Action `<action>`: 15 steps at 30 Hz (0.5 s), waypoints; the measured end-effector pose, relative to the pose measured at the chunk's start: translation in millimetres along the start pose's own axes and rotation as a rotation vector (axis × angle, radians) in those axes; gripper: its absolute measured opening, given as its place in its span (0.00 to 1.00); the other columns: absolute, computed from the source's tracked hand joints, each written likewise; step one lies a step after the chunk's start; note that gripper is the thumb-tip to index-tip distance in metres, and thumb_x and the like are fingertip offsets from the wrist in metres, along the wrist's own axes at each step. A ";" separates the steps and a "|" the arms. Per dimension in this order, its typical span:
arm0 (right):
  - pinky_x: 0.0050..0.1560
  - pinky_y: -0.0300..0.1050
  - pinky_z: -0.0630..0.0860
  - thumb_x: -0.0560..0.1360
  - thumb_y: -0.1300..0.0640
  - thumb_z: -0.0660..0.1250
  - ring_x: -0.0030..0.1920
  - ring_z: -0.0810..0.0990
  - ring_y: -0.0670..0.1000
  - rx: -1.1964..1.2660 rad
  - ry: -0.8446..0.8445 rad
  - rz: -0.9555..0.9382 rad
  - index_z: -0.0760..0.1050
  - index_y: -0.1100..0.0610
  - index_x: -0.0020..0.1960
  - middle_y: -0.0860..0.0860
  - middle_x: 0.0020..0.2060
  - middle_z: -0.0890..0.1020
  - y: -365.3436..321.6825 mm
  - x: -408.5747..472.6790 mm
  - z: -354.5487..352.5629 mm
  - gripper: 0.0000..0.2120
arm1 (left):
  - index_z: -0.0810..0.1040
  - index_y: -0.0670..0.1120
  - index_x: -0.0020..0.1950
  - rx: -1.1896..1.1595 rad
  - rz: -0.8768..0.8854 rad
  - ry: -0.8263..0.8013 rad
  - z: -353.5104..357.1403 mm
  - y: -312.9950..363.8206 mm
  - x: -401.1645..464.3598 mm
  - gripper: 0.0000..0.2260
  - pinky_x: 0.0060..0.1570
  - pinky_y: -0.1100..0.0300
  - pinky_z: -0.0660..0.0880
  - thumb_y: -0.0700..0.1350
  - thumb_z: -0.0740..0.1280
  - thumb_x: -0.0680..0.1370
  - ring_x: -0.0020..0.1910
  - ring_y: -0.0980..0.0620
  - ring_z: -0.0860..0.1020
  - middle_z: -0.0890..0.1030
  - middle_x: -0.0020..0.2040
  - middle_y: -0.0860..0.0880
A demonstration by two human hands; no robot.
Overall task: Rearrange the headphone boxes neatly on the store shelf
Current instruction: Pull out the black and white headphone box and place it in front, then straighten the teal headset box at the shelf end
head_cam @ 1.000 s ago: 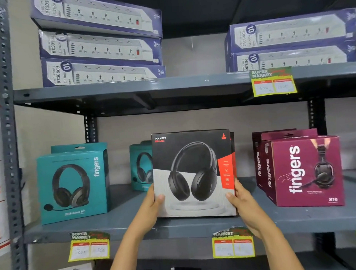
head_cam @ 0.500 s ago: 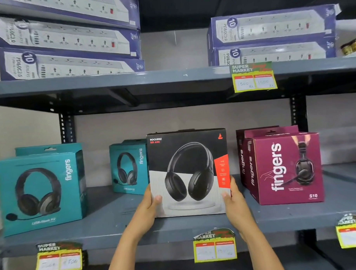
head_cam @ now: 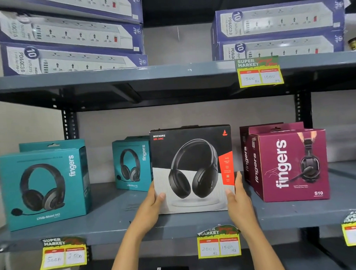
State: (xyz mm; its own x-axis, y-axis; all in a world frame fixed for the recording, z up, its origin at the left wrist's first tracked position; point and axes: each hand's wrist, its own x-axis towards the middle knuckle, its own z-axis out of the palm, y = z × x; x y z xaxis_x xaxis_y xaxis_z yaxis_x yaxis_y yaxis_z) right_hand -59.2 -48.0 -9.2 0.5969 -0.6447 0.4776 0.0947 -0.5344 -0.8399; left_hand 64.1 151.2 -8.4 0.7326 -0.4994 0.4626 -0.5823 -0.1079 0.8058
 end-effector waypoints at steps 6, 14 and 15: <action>0.63 0.40 0.67 0.78 0.68 0.59 0.66 0.69 0.47 0.172 0.390 -0.199 0.59 0.50 0.75 0.50 0.69 0.70 -19.6 -30.8 16.4 0.29 | 0.57 0.50 0.76 0.233 0.137 0.380 -26.5 1.1 -34.3 0.24 0.72 0.56 0.52 0.43 0.58 0.81 0.74 0.57 0.54 0.56 0.78 0.52; 0.49 0.29 0.72 0.77 0.62 0.63 0.52 0.75 0.42 0.468 -0.098 -0.301 0.70 0.41 0.55 0.45 0.51 0.76 -101.2 -72.6 144.9 0.16 | 0.58 0.46 0.75 0.356 0.036 0.815 -192.9 -59.1 -63.4 0.26 0.71 0.52 0.51 0.50 0.60 0.79 0.76 0.45 0.53 0.53 0.78 0.43; 0.49 0.30 0.71 0.78 0.58 0.63 0.53 0.75 0.42 0.471 -0.216 -0.223 0.69 0.41 0.56 0.45 0.52 0.75 -109.9 -72.9 165.7 0.13 | 0.53 0.48 0.77 0.361 -0.009 0.806 -203.7 -65.1 -59.8 0.28 0.72 0.52 0.49 0.52 0.59 0.79 0.77 0.47 0.50 0.50 0.79 0.45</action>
State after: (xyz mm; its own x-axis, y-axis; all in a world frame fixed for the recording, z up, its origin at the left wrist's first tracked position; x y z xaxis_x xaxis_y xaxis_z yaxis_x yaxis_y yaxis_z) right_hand 19.0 148.4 5.5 0.6664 -0.3915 0.6345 0.5530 -0.3113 -0.7729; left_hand 130.0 363.2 -13.1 0.6839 0.2457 0.6870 -0.5516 -0.4422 0.7073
